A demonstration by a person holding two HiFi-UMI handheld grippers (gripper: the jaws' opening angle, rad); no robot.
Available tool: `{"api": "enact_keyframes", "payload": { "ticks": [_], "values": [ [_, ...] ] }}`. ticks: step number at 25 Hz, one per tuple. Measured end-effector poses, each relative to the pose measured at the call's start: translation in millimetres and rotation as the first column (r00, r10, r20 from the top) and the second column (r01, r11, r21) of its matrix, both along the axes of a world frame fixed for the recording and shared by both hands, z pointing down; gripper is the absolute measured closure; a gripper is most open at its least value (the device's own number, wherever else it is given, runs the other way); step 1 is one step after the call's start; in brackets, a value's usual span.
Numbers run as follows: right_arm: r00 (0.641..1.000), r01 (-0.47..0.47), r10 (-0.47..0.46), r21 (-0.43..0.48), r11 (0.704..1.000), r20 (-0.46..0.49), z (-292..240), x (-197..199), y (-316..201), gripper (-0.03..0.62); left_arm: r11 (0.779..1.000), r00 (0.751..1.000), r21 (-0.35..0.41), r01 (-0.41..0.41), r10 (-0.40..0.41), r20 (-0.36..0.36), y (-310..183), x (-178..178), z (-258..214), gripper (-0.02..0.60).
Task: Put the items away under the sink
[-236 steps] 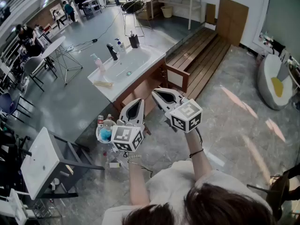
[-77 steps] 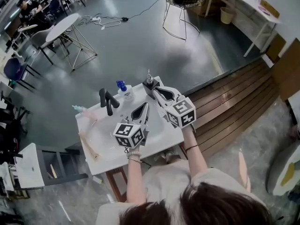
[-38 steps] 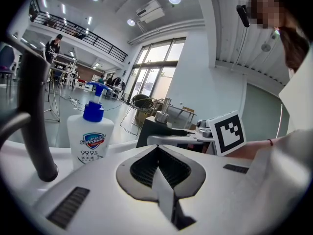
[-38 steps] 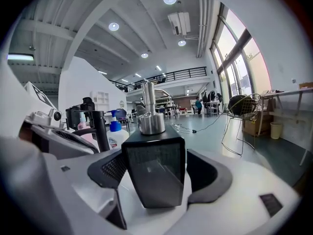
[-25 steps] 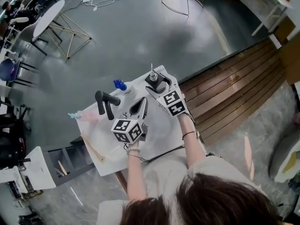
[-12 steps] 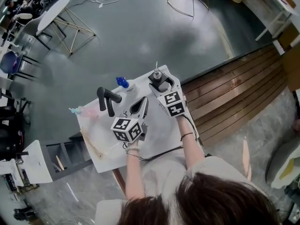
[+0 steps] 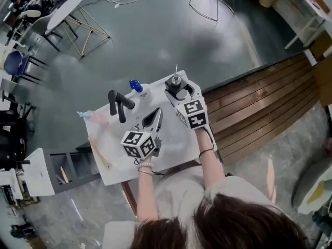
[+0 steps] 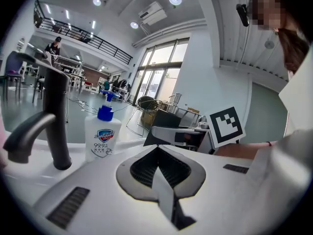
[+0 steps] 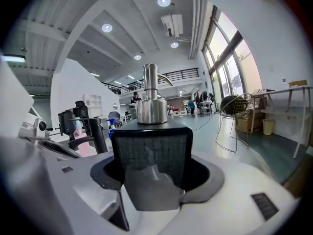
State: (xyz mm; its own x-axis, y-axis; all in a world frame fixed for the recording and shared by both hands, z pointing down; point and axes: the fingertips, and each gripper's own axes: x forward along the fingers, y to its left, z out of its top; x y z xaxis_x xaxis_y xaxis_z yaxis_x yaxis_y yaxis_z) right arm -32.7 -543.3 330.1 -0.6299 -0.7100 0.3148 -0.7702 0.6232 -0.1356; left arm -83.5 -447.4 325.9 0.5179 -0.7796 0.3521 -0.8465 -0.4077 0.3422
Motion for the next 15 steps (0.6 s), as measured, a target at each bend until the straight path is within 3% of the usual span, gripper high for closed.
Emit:
{"api": "enact_keyframes", "payload": {
  "ticks": [15],
  "values": [
    [0.997,0.058,-0.059,0.018,0.998,0.057,-24.4,-17.6,58.0,0.275,0.995,0.995,0.014,0.096,-0.096,-0.003,72.3,-20.2,-3.5,0.58]
  ]
}}
